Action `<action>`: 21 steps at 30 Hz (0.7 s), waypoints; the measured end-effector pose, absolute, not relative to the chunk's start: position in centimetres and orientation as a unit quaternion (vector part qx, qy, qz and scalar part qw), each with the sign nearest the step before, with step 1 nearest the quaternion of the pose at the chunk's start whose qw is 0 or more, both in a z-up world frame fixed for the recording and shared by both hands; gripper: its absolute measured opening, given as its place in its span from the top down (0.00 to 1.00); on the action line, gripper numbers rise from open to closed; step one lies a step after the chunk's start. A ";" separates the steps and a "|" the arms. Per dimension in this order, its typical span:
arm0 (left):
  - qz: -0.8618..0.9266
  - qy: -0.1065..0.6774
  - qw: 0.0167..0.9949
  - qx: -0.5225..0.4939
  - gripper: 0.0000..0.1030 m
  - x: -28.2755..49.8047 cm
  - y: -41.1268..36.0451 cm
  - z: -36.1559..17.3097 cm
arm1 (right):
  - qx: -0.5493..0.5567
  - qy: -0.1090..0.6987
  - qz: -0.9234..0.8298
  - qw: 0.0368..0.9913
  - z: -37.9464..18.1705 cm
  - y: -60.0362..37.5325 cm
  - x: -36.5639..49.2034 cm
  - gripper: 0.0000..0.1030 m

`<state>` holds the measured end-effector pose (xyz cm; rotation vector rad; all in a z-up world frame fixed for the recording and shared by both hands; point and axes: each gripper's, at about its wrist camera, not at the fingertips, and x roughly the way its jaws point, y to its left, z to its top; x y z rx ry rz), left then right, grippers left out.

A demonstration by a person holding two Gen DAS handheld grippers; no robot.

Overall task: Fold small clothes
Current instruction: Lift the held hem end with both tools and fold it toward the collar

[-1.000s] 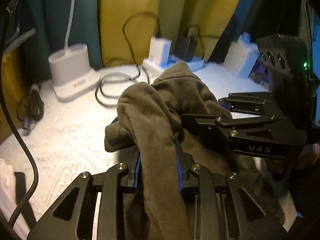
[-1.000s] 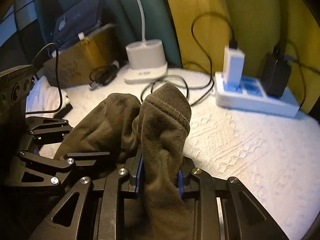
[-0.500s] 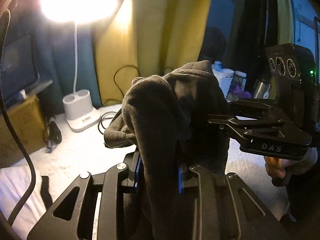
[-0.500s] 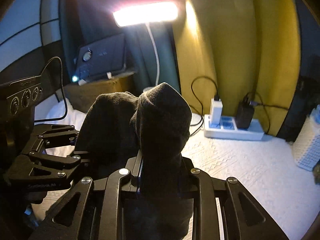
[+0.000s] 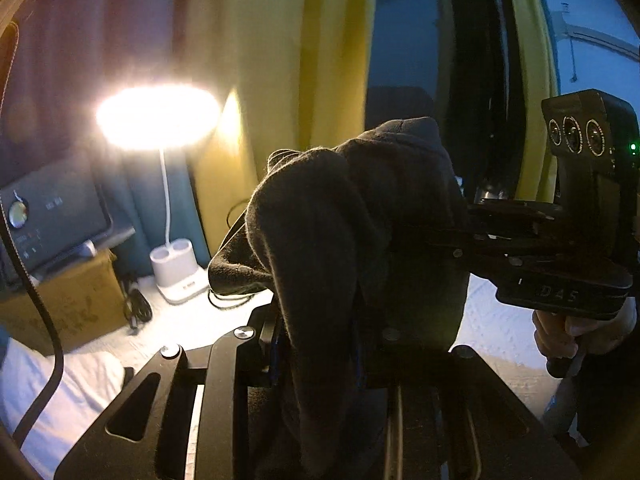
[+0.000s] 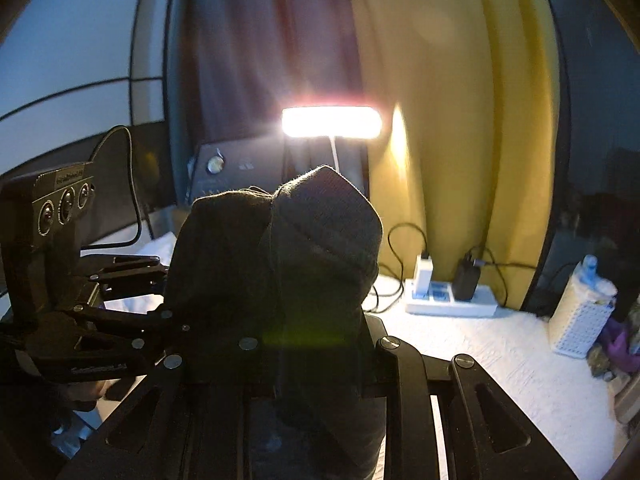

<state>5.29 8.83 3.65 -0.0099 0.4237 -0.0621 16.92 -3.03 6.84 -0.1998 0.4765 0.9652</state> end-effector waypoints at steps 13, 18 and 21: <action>0.006 0.135 0.991 0.011 0.77 -2.8 7.2 8.6 | -0.108 0.128 0.489 0.856 13.0 -4.2 9.1 0.76; 0.027 0.116 0.993 0.019 0.76 -6.0 7.5 10.0 | -0.110 0.104 0.503 0.851 14.7 -3.6 6.7 0.76; 0.039 0.112 0.993 0.022 0.76 -7.6 7.9 10.2 | -0.112 0.095 0.512 0.846 15.2 -3.1 5.3 0.76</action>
